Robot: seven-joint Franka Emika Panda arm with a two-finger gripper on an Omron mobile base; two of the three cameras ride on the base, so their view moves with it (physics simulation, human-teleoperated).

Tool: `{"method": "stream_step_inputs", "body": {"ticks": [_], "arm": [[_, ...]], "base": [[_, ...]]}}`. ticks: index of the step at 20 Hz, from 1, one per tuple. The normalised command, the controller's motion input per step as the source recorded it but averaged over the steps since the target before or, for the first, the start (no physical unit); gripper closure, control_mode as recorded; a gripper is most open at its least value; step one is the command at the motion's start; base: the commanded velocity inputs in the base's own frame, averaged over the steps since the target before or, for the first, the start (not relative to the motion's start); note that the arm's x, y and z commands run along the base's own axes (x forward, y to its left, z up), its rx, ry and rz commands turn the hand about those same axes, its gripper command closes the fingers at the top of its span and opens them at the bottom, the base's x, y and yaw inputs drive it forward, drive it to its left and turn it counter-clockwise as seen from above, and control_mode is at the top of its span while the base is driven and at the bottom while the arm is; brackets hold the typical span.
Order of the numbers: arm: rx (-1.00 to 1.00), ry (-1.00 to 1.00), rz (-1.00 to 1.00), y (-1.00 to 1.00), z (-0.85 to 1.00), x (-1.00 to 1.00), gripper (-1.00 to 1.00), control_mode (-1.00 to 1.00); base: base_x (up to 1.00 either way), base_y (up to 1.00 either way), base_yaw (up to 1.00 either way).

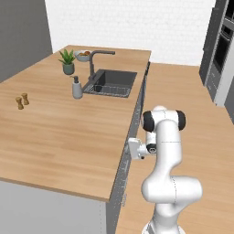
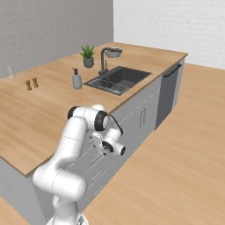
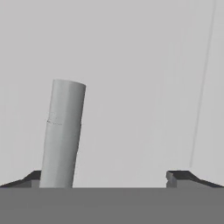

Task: Take a straw from the drawer in front and place it inside the glass cup on the dining counter.

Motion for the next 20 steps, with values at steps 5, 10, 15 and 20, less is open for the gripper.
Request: {"method": "stream_step_inputs", "body": {"ticks": [5,10,15,20], "arm": [[-0.01,-0.03,0.00,0.11,0.00,-0.06,1.00,-1.00],[0.00,-0.08,0.00,-0.32,0.02,-0.32,1.00,-1.00],[0.00,-0.03,0.00,-0.89,0.00,-0.46,1.00,-1.00],[0.00,0.00,0.00,-1.00,0.04,-0.37,1.00,-1.00]], "base": [[0.00,0.00,0.00],[0.00,0.00,0.00],[0.00,0.00,0.00],[0.00,0.00,0.00]]}}
